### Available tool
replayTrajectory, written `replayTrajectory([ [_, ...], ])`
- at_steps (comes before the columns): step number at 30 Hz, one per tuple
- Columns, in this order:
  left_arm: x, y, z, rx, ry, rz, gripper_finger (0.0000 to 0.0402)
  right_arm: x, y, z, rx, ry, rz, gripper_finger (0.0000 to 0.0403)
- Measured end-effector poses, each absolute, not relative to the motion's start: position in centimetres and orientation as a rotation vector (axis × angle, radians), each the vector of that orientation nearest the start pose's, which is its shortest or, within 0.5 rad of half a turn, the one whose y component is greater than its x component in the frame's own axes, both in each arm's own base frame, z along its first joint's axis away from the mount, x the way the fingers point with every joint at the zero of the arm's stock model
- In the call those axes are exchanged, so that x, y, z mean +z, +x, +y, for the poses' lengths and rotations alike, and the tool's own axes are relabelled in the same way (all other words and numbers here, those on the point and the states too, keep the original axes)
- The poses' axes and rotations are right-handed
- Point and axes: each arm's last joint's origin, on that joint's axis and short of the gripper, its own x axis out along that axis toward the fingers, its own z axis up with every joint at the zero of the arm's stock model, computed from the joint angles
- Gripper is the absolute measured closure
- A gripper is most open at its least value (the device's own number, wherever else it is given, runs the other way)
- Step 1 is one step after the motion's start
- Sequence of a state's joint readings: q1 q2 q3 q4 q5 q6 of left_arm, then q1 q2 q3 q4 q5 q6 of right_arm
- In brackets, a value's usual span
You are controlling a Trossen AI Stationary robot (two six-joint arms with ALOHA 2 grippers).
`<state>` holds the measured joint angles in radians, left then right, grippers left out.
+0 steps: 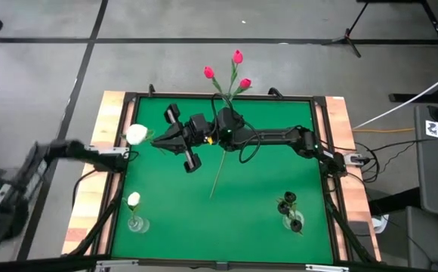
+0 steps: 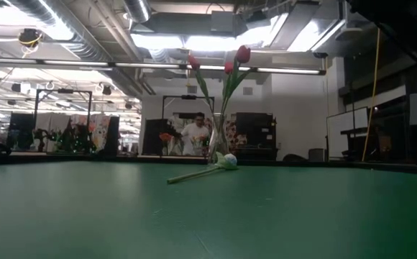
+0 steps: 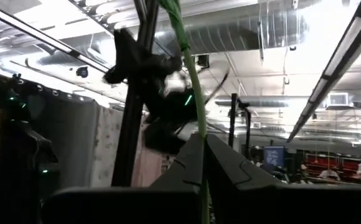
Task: Sort flowers into vase by color
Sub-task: Put the bottom white tulip into the bottom left transparent vase
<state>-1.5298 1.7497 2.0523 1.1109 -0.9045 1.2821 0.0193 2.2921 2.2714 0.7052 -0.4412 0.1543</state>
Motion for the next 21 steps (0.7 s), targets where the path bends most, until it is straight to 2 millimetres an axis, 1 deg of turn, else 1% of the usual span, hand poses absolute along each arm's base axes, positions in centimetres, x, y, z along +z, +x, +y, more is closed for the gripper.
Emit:
replayTrajectory([
  [1, 57.4, 3.7, -29.9, -0.020, -0.067, -0.667, 0.0328, 41.7, 51.3, 2.2, 0.494, -0.001, -0.640, 0.0395],
  [2, 57.1, 4.1, -29.9, 0.071, -0.026, -0.663, 0.0333, 41.8, 51.2, 2.3, 0.504, -0.006, -0.644, 0.0395],
  [3, 57.2, 4.4, -29.1, 0.163, 0.000, -0.669, 0.0339, 41.9, 51.1, 2.2, 0.512, -0.011, -0.650, 0.0395],
  [4, 57.0, 4.9, -28.1, 0.258, -0.008, -0.641, 0.0345, 42.0, 51.1, 2.2, 0.528, -0.015, -0.654, 0.0395],
  [5, 57.3, 5.5, -27.5, 0.319, 0.082, -0.612, 0.0350, 42.2, 51.0, 2.3, 0.550, -0.019, -0.655, 0.0395],
  [7, 57.6, 7.1, -26.3, 0.370, 0.151, -0.511, 0.0361, 42.7, 50.8, 2.3, 0.579, -0.020, -0.656, 0.0395],
  [8, 57.5, 7.9, -26.0, 0.393, 0.147, -0.484, 0.0365, 43.0, 50.6, 2.4, 0.589, -0.025, -0.664, 0.0395],
  [9, 57.6, 8.6, -25.2, 0.410, 0.143, -0.445, 0.0369, 43.2, 50.5, 2.5, 0.595, -0.028, -0.672, 0.0395],
  [10, 58.1, 9.1, -24.0, 0.429, 0.126, -0.411, 0.0373, 43.4, 50.4, 2.5, 0.598, -0.031, -0.678, 0.0395],
  [11, 58.6, 9.3, -22.4, 0.440, 0.079, -0.372, 0.0378, 43.5, 50.4, 2.5, 0.603, -0.034, -0.680, 0.0395],
  [13, 59.8, 9.2, -19.1, 0.457, 0.014, -0.303, 0.0388, 43.6, 50.3, 2.4, 0.609, -0.038, -0.679, 0.0395],
  [15, 60.5, 9.0, -17.1, 0.472, -0.023, -0.285, 0.0397, 43.7, 50.3, 2.2, 0.613, -0.044, -0.681, 0.0395],
  [17, 61.3, 8.4, -15.8, 0.459, 0.011, -0.275, 0.0399, 43.7, 50.3, 1.8, 0.611, -0.048, -0.680, 0.0395],
  [19, 62.3, 7.5, -15.0, 0.399, 0.072, -0.264, 0.0398, 43.6, 50.3, 1.8, 0.608, -0.045, -0.672, 0.0395],
  [21, 63.6, 6.2, -13.2, 0.337, 0.108, -0.288, 0.0400, 43.5, 50.4, 1.5, 0.604, -0.043, -0.661, 0.0395],
])
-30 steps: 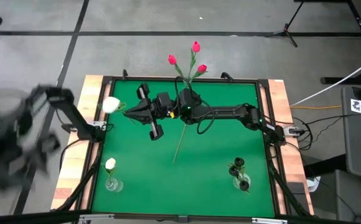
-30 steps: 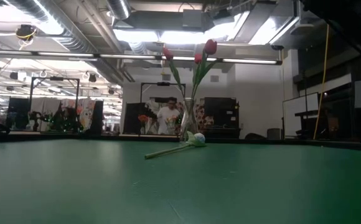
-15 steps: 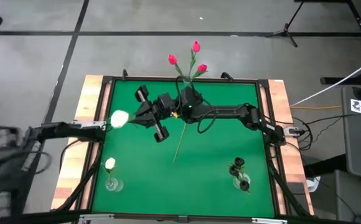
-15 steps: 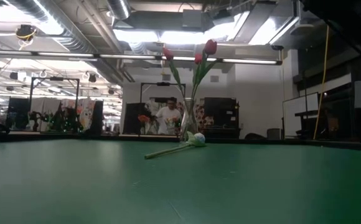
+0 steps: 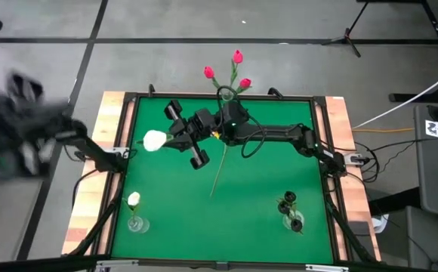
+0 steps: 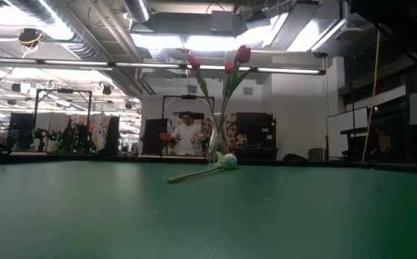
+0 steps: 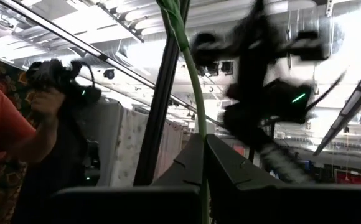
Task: Sort flowers into vase by color
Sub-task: Put the bottom white tulip into the bottom left transparent vase
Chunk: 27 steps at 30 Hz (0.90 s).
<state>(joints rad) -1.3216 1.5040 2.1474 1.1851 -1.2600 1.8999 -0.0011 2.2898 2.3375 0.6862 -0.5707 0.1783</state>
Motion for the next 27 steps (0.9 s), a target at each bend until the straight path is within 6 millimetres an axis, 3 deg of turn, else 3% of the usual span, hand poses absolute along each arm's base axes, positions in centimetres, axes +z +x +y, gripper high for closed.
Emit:
replayTrajectory([
  [4, 65.6, 4.2, -10.7, 0.120, 0.234, -0.387, 0.0400, 43.4, 50.5, 1.5, 0.608, -0.040, -0.643, 0.0395],
  [7, 64.8, 3.4, -10.5, -0.239, 0.360, -0.520, 0.0400, 43.4, 50.5, 1.5, 0.609, -0.039, -0.642, 0.0395],
  [9, 63.6, 3.0, -9.6, -0.521, 0.325, -0.556, 0.0401, 43.3, 50.6, 1.5, 0.609, -0.036, -0.631, 0.0395],
  [10, 63.4, 2.9, -8.4, -0.574, 0.257, -0.541, 0.0401, 43.3, 50.6, 1.6, 0.610, -0.036, -0.628, 0.0395],
  [12, 63.1, 3.0, -6.3, -0.538, 0.138, -0.469, 0.0401, 43.3, 50.6, 1.6, 0.610, -0.035, -0.628, 0.0395],
  [14, 62.4, 3.3, -5.1, -0.395, 0.092, -0.351, 0.0401, 43.3, 50.6, 1.6, 0.610, -0.036, -0.631, 0.0395],
  [19, 57.2, 4.7, -8.4, -0.344, 0.172, -0.050, 0.0401, 43.3, 50.6, 1.6, 0.610, -0.036, -0.629, 0.0395],
  [27, 50.2, 5.9, -9.0, -0.167, 0.059, 0.128, 0.0401, 43.3, 50.6, 1.6, 0.610, -0.035, -0.628, 0.0395],
])
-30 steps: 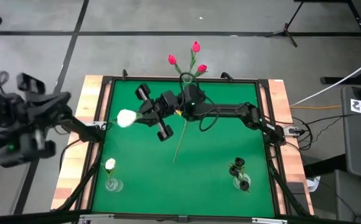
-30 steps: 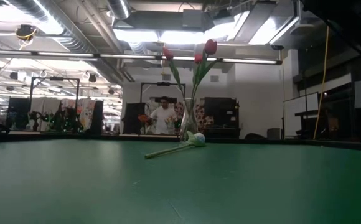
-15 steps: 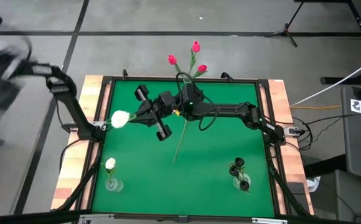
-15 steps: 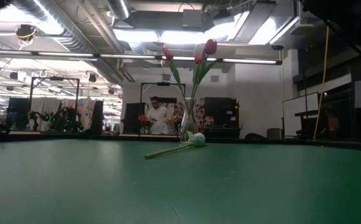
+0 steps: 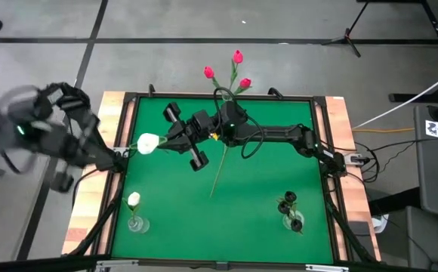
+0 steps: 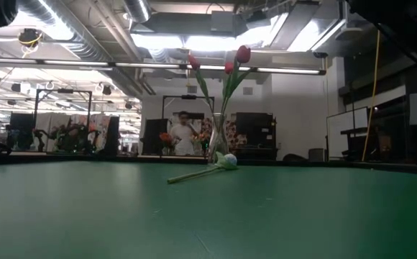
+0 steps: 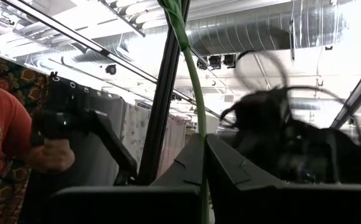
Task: Sort flowers into vase by color
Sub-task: Put the bottom white tulip into the bottom left transparent vase
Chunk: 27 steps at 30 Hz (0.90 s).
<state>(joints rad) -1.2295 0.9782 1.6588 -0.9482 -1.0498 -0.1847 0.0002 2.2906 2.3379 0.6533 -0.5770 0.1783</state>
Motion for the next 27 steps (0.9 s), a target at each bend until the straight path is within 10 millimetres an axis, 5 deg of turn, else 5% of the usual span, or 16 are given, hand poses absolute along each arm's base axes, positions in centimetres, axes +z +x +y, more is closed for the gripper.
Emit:
replayTrajectory([
  [17, 37.0, 5.4, -8.0, -0.264, -0.360, 0.040, 0.0401, 42.9, 50.9, 1.6, 0.612, -0.019, -0.572, 0.0395],
  [27, 31.1, 6.8, -9.2, -0.506, -0.597, -0.305, 0.0401, 42.8, 51.0, 2.0, 0.626, -0.018, -0.566, 0.0395],
])
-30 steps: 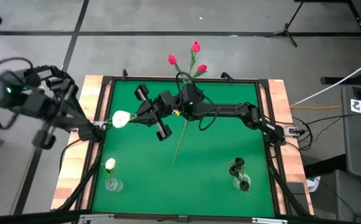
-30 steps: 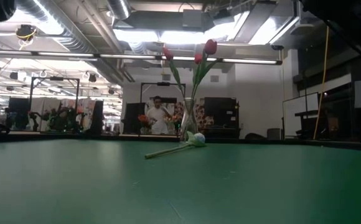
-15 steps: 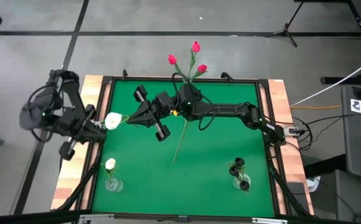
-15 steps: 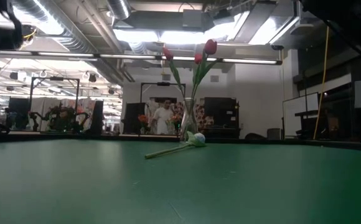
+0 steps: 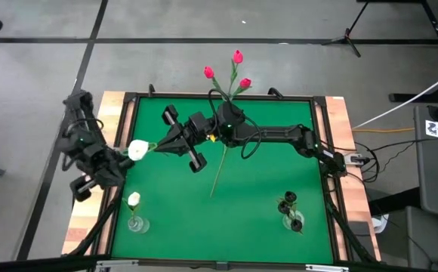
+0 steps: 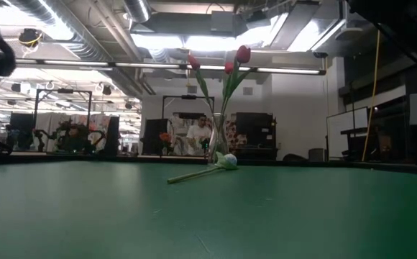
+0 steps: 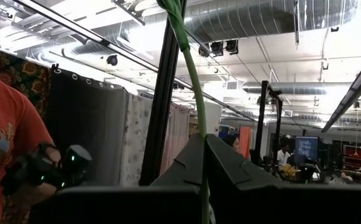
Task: Sort flowers into vase by color
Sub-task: Put the bottom white tulip into the bottom left transparent vase
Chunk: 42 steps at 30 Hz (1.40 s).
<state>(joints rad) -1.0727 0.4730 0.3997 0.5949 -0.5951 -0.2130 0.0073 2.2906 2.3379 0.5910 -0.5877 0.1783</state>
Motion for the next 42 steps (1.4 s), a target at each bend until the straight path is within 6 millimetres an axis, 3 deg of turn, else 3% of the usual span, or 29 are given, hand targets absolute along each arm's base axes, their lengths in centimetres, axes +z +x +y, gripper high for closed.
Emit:
replayTrajectory([
  [6, 28.0, 9.0, -8.1, -0.487, -0.639, -0.364, 0.0401, 42.8, 51.0, 2.0, 0.640, -0.002, -0.555, 0.0395],
  [19, 28.2, 11.9, -1.8, -0.527, -0.622, -0.401, 0.0401, 42.7, 50.9, 3.2, 0.711, 0.000, -0.539, 0.0395],
  [26, 28.0, 11.7, 1.2, -0.526, -0.478, -0.332, 0.0401, 42.8, 51.0, 2.8, 0.612, 0.031, -0.554, 0.0395],
  [33, 28.4, 11.3, 3.4, -0.365, -0.353, -0.283, 0.0391, 42.1, 51.7, 2.3, 0.440, 0.070, -0.484, 0.0395],
  [42, 29.6, 9.5, 4.0, -0.151, -0.322, -0.079, 0.0340, 41.4, 52.3, 0.9, 0.283, 0.045, -0.418, 0.0395],
])
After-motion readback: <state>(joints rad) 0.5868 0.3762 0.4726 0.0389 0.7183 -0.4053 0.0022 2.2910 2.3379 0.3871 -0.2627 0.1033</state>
